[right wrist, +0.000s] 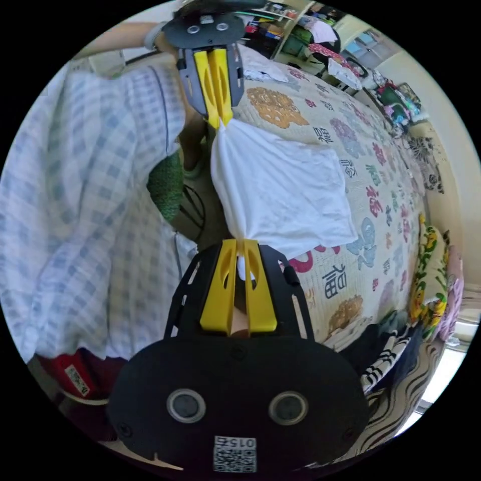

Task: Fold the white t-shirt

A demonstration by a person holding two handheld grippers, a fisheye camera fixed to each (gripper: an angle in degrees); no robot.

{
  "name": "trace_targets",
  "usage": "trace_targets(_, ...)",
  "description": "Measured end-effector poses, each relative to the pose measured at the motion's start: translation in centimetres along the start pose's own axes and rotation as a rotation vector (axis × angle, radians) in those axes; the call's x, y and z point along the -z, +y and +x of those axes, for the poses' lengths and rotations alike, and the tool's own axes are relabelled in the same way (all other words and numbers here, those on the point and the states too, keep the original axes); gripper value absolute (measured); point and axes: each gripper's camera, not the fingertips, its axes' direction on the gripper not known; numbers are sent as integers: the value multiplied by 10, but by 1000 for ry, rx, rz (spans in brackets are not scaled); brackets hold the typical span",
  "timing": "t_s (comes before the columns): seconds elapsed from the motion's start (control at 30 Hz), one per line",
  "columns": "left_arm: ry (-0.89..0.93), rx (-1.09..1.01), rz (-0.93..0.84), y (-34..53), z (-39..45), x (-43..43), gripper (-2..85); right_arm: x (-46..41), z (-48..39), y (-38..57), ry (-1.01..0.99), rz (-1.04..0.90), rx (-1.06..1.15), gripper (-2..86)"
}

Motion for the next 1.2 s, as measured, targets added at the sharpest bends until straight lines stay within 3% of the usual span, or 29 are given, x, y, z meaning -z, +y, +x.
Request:
trace_targets(0.23, 278, 258, 149, -17, -159, 8, 3, 30, 177, 15, -582, 97, -287, 24)
trace_targets(0.33, 384, 360, 162, -26, -232, -9, 1, 30, 241, 13, -662, 89, -330, 21)
trace_targets(0.6, 535, 544, 85, -43, -378, -83, 3, 13, 363, 6, -751, 11, -419, 14)
trace_targets(0.77, 514, 564, -28, -50, -416, -120, 24, -9, 412, 15, -766, -82, -503, 6)
trace_targets(0.9, 442, 630, 22, -30, -432, -112, 65, -14, 429, 47, -685, -143, -620, -2)
trace_targets(1.07, 315, 622, 235, -15, -404, -72, 79, 49, 411, 117, -621, 252, -711, 0)
trace_targets(1.2, 295, 588, 331, -36, -379, -86, 88, 82, 369, 132, -484, 418, -686, -3)
